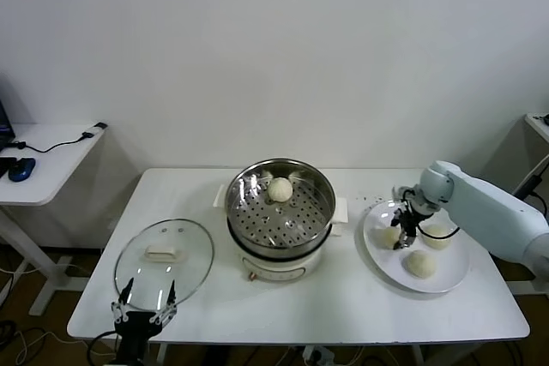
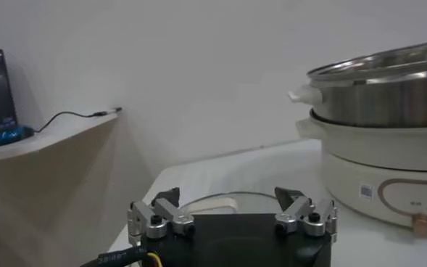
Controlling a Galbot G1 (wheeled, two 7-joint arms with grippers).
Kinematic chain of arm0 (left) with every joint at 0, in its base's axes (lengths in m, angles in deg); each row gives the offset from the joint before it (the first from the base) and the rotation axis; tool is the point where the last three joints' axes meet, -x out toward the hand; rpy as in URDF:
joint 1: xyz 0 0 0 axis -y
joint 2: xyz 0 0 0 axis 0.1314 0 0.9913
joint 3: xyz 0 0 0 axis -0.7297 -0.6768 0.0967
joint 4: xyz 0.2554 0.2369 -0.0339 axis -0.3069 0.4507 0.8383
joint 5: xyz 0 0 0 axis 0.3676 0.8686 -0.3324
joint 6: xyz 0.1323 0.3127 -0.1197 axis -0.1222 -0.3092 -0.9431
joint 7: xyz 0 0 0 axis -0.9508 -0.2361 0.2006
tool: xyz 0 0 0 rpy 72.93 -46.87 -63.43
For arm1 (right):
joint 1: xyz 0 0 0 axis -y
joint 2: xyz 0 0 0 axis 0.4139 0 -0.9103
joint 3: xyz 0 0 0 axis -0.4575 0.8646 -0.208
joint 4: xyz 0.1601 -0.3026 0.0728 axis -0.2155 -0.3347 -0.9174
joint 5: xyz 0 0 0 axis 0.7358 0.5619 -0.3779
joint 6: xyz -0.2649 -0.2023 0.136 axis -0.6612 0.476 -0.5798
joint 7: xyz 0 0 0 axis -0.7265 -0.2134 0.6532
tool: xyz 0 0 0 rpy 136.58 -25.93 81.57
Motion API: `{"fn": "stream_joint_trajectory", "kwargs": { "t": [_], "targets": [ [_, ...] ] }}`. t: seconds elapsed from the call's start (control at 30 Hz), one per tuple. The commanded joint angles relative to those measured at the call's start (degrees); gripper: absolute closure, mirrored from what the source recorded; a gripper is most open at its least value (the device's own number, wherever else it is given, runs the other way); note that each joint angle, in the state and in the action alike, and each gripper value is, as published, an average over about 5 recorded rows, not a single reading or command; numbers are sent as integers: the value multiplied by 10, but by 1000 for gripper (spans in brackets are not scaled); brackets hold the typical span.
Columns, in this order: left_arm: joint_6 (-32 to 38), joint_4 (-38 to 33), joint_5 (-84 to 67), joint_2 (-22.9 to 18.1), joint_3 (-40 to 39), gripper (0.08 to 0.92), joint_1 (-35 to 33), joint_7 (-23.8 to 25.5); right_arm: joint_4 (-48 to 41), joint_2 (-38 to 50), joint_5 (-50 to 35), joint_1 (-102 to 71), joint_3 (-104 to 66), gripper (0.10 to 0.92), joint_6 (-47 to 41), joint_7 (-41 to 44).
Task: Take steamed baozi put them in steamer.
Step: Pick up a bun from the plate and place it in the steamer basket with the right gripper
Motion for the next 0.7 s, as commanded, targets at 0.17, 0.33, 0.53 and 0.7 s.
{"fn": "stream_joint_trajectory", "kwargs": {
  "t": [0.17, 0.33, 0.53, 0.7],
  "targets": [
    [1, 2, -2, 1, 2, 177, -2, 0, 10, 10, -27, 16, 8, 421, -4, 0],
    [0, -2, -2, 2, 1, 177, -2, -1, 50, 28, -96, 127, 86, 429, -11, 0],
    [1, -8, -2, 2, -6, 177, -6, 0, 89, 7, -245, 334, 240, 431, -23, 3],
    [6, -11, -4, 2, -10, 177, -13, -1, 103, -40, -337, 452, 321, 431, -33, 2]
  ]
}}
